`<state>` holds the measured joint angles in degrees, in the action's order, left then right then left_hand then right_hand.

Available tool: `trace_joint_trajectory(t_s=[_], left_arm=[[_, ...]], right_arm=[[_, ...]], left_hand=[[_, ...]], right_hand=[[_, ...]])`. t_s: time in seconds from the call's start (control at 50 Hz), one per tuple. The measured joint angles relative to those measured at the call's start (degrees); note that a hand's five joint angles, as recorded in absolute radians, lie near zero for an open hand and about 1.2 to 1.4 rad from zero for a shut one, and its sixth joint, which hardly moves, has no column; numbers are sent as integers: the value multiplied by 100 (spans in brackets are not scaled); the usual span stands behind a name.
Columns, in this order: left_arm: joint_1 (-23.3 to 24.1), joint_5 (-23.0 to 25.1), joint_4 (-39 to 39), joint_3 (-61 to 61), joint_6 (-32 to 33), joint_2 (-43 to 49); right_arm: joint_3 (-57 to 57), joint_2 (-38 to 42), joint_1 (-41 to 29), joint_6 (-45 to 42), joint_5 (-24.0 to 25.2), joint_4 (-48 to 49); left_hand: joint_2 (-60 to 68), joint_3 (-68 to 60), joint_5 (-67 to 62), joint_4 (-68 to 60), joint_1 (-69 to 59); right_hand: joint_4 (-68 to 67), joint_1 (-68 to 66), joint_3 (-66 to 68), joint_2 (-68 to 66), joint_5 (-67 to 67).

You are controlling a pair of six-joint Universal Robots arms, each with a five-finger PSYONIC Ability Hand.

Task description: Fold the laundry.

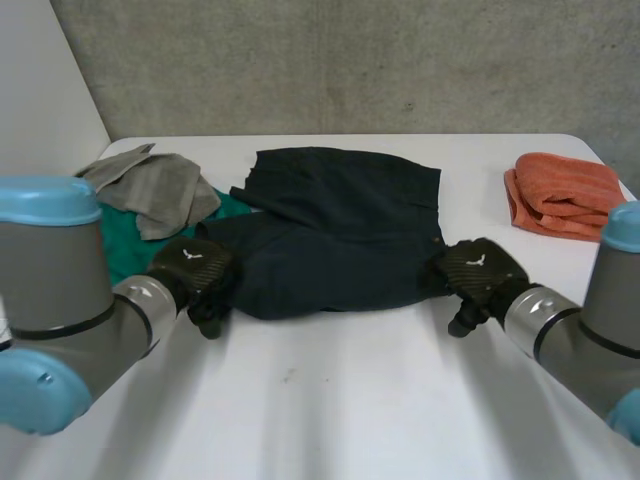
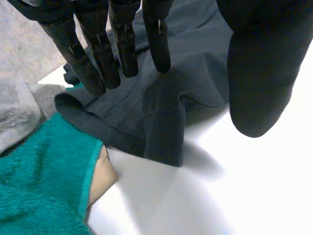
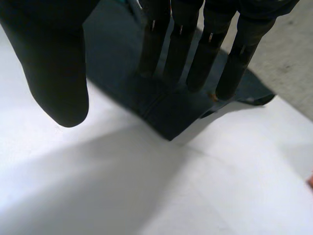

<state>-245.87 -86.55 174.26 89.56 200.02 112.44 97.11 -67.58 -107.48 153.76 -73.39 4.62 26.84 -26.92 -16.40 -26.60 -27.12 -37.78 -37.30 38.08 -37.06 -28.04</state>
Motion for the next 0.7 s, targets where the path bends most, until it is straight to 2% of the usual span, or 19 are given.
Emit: trace_joint_trajectory(t_s=[0.1, 0.16, 0.24, 0.38, 0.5, 0.56, 0.62, 0.7], left_arm=[[25, -171, -36, -512, -59, 601], [35, -295, -38, -800, -70, 924], [66, -419, -34, -1090, -65, 1224], [140, -623, -30, -1592, -45, 1615], [182, -819, -31, -1974, 63, 1882], [201, -916, -26, -2133, 159, 1986], [217, -996, -25, -2261, 245, 2069], [227, -1029, -29, -2344, 298, 2085]], right_arm=[[-352, 616, -102, 56, -9, 222], [-555, 930, -169, 98, -53, 561], [-735, 1189, -249, 111, -172, 1002], [-1120, 1633, -401, 90, -494, 1541], [-1544, 2024, -490, 82, -675, 1631], [-1746, 2200, -531, 77, -746, 1657], [-1935, 2357, -579, 68, -827, 1702], [-2118, 2476, -634, 55, -969, 1777]], left_hand=[[-22, 2, 39, 35, 0], [-22, 2, 39, 35, 0], [-22, 2, 39, 35, 0], [-22, 2, 38, 35, 0], [155, -154, -223, -200, -153], [775, -764, -798, -790, -820], [2465, -2438, -2477, -2485, -2631], [4022, -3974, -3987, -4039, -3830]], right_hand=[[190, 85, -213, 35, 268], [746, 623, -768, 660, 880], [983, 808, -980, 861, 1135], [983, 811, -980, 861, 1140], [856, 761, -886, 759, 878], [602, 606, -630, 467, 594], [-251, -331, 239, -400, -241], [-2725, -2620, 2677, -2834, -2604]])
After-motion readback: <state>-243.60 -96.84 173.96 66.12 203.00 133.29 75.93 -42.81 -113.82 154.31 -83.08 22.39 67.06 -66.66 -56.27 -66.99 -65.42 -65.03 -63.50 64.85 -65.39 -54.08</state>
